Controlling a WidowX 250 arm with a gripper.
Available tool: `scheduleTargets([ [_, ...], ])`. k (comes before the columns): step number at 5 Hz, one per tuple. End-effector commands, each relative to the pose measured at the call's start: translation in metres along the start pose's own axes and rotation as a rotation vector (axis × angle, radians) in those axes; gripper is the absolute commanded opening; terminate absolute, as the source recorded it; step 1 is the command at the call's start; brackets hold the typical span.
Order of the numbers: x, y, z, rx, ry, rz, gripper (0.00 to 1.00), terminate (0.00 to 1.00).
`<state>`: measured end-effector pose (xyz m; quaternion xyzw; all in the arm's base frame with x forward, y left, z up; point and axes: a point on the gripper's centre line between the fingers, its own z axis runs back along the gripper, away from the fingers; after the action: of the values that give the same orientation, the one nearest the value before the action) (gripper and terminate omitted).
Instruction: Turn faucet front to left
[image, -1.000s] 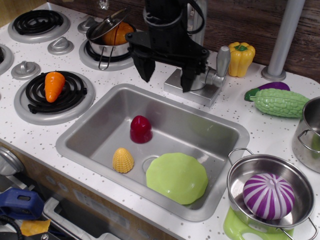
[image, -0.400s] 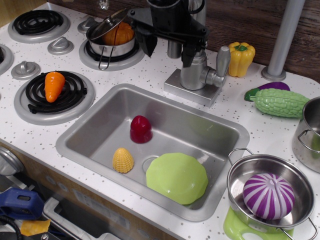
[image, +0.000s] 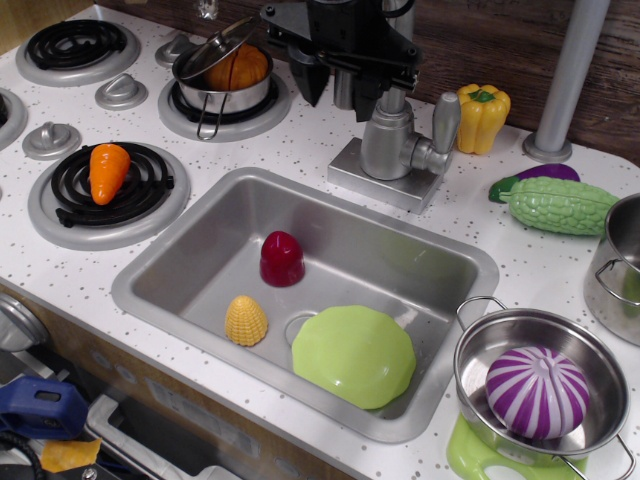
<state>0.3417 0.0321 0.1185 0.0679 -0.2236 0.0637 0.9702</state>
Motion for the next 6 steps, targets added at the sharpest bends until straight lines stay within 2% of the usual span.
scheduleTargets([
  [1,0.022,0.029,-0.002,0.051,-0.116,-0.022,0.0,0.0],
  [3,0.038,0.062,-0.016,0.06,-0.16,-0.101,0.0,0.0],
  [6,0.064,0.078,-0.037,0.03,-0.191,-0.127,0.0,0.0],
])
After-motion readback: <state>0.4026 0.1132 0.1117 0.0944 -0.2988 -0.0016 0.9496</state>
